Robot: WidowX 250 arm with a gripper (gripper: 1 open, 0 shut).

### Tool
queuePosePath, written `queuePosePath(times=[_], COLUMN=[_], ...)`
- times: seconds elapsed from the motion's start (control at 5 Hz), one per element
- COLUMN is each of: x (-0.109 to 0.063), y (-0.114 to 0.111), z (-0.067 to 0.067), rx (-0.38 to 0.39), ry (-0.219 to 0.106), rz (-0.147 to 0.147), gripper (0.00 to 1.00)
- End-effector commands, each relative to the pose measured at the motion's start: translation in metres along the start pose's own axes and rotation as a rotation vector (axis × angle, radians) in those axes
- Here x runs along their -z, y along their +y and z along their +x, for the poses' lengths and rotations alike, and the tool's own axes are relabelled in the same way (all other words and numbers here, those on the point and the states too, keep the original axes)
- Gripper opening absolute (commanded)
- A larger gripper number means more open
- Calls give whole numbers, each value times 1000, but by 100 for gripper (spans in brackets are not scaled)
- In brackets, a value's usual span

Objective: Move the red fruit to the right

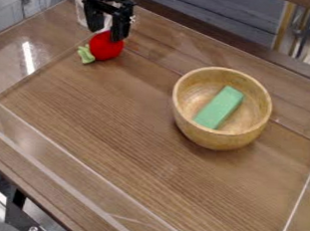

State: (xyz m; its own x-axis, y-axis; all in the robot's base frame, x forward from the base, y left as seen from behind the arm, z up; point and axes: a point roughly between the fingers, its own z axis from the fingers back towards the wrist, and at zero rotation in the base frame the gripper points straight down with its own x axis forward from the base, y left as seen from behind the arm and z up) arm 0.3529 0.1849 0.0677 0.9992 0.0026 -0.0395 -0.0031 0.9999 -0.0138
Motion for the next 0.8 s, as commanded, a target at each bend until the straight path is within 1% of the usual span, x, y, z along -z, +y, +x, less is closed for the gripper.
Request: queuePosePath(times=[0.0, 0.2, 0.4, 0.6], x=[0, 6, 4, -2], y=[13, 8, 2, -14], z=[-3, -14, -23, -31], rx=[-25, -113, -204, -193], ry=[-26, -11, -1, 19], rz=[32, 29, 22, 13], gripper=[100, 0, 0, 100])
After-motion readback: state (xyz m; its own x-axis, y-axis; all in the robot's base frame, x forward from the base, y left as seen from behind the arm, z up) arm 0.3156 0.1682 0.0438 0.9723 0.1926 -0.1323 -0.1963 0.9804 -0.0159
